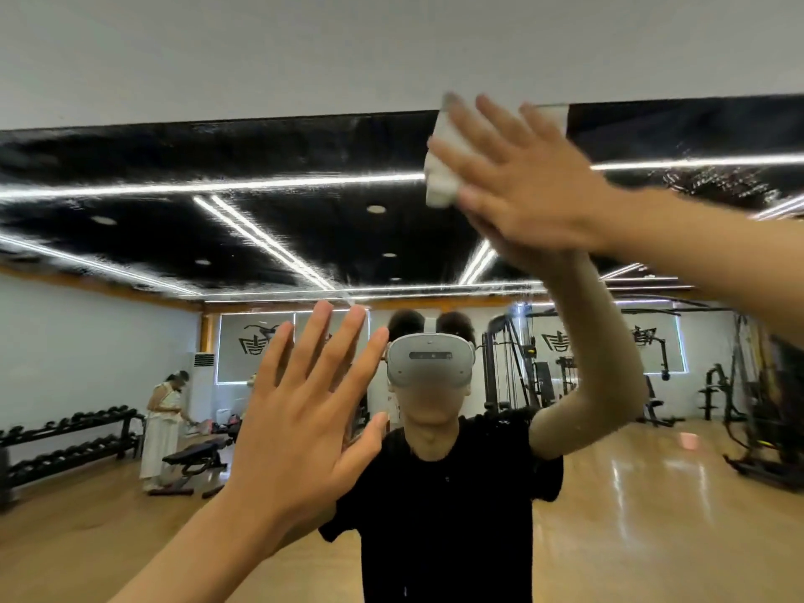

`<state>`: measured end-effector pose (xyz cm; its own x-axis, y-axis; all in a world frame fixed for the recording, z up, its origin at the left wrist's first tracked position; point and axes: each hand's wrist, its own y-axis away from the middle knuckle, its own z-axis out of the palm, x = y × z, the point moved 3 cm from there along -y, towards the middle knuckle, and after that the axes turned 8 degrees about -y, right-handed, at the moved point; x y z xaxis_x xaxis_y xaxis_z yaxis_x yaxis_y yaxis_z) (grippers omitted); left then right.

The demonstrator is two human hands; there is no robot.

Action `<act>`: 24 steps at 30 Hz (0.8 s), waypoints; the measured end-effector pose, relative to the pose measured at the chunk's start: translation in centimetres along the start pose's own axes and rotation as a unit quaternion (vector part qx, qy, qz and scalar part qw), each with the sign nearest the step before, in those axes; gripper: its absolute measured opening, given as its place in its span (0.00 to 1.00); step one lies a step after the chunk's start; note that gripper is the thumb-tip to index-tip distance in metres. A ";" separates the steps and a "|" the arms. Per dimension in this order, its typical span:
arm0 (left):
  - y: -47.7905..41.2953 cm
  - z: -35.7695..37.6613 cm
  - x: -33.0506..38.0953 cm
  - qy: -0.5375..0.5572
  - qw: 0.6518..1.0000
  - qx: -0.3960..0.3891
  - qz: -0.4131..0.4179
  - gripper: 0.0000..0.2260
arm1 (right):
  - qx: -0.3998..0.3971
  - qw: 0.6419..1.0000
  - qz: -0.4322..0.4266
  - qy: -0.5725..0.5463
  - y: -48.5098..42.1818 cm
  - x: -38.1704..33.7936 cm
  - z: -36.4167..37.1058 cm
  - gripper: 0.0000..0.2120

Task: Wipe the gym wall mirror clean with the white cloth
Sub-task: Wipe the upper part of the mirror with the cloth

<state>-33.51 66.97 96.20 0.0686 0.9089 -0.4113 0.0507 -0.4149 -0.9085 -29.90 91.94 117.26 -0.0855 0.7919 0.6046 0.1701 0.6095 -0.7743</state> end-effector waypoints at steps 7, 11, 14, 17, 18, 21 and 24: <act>0.1 -0.1 0.0 -0.004 1.000 0.013 0.004 0.33 | -0.074 0.975 -0.211 -0.005 8.0 -2.2 1.9 0.26; -0.2 -0.2 0.0 -0.002 1.000 0.018 0.001 0.33 | -0.015 1.000 -0.024 -0.009 2.0 4.9 -0.5 0.28; -0.2 -0.2 0.1 -0.007 1.000 0.016 0.003 0.34 | 0.020 0.999 0.025 0.001 3.2 3.2 0.1 0.29; -0.2 -0.2 0.0 -0.011 1.000 0.015 0.007 0.33 | 0.002 0.999 -0.053 -0.011 9.9 -2.8 2.4 0.28; -0.1 -0.3 0.0 -0.012 1.000 0.015 0.008 0.33 | -0.020 0.994 -0.105 -0.023 12.3 -4.4 3.0 0.28; -0.1 -0.3 0.1 -0.011 1.000 0.018 0.011 0.33 | -0.069 0.978 -0.198 0.009 12.7 -2.3 2.4 0.26; -0.2 -0.2 0.1 -0.010 1.000 0.014 0.009 0.33 | -0.020 0.998 -0.060 0.010 6.8 4.7 0.1 0.27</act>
<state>-33.32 67.16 96.30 0.0490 0.9018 -0.4294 0.0218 -0.4308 -0.9022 -29.26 99.81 114.78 -0.0887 0.7127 0.6958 0.1996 0.6971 -0.6886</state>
